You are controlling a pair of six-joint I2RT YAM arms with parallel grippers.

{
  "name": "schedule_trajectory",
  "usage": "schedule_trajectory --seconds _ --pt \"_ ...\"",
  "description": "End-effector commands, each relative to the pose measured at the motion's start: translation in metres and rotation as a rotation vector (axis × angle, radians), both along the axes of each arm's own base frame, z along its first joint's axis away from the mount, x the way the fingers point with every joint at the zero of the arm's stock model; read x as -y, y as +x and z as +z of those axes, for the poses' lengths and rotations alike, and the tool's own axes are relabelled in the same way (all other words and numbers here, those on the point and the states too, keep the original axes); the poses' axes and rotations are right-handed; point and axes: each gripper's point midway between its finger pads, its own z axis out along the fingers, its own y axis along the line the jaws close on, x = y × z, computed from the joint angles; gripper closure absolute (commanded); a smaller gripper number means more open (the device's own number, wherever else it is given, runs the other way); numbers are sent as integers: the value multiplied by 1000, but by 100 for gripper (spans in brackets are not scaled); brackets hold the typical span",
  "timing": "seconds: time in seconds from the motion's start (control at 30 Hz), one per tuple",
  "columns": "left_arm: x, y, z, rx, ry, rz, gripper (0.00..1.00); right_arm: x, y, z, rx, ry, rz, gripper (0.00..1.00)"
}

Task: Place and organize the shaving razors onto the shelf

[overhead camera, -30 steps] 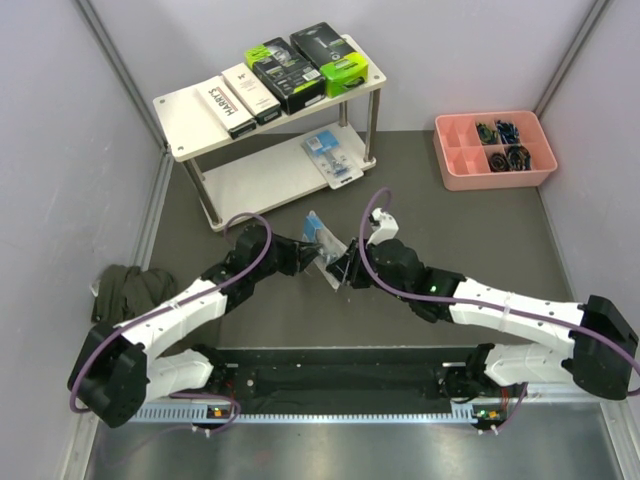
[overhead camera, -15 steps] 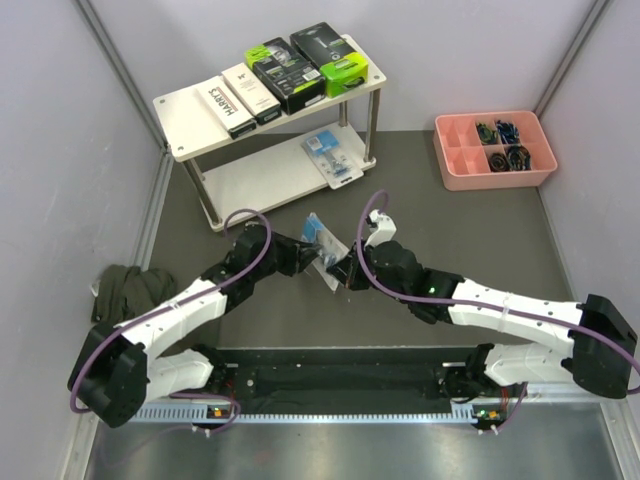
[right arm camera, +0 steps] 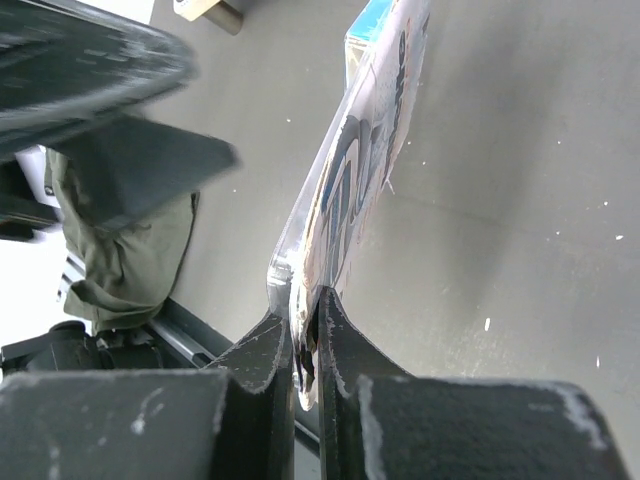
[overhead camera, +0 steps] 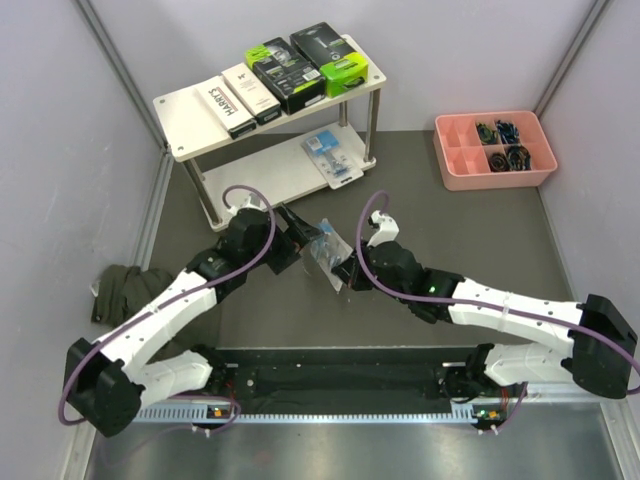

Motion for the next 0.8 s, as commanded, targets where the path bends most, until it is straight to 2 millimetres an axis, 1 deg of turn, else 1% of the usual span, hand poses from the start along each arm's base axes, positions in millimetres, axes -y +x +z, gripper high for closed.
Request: schedule_trajectory --seconds 0.0,0.07,0.1,0.17,0.23,0.4,0.43,0.47,0.53,0.57,0.63,0.7,0.73,0.77 --pt "-41 -7 8 84 318 -33 1 -6 5 30 68 51 3 100" --pt "-57 -8 9 100 401 -17 1 -8 5 31 66 53 12 100" --pt "-65 -13 4 80 439 -16 1 -10 5 33 67 54 17 100" --pt "-75 -16 4 89 481 0 1 -14 5 32 63 50 31 100" --pt "-83 -21 -3 72 509 7 1 -19 5 33 52 56 46 100" --pt "-93 -29 -5 82 522 28 1 -32 9 38 26 93 91 100" --pt "-97 -32 -6 79 533 26 1 -36 8 43 22 109 112 100" --pt "-99 -33 -6 78 543 30 1 -37 13 42 16 112 114 100" --pt "-105 -35 -7 80 567 34 1 -44 14 51 12 145 146 100" --pt "-107 -36 -7 79 577 33 1 -44 19 52 7 153 143 100" --pt "-111 -38 -8 87 595 35 1 -49 21 63 10 195 174 100" --pt "-113 -39 -9 88 605 35 1 -50 30 66 3 223 173 100" --pt "-114 -40 -10 89 606 34 1 -54 30 74 11 250 196 100" --pt "-114 -40 -11 87 607 34 1 -53 36 77 13 258 191 100"
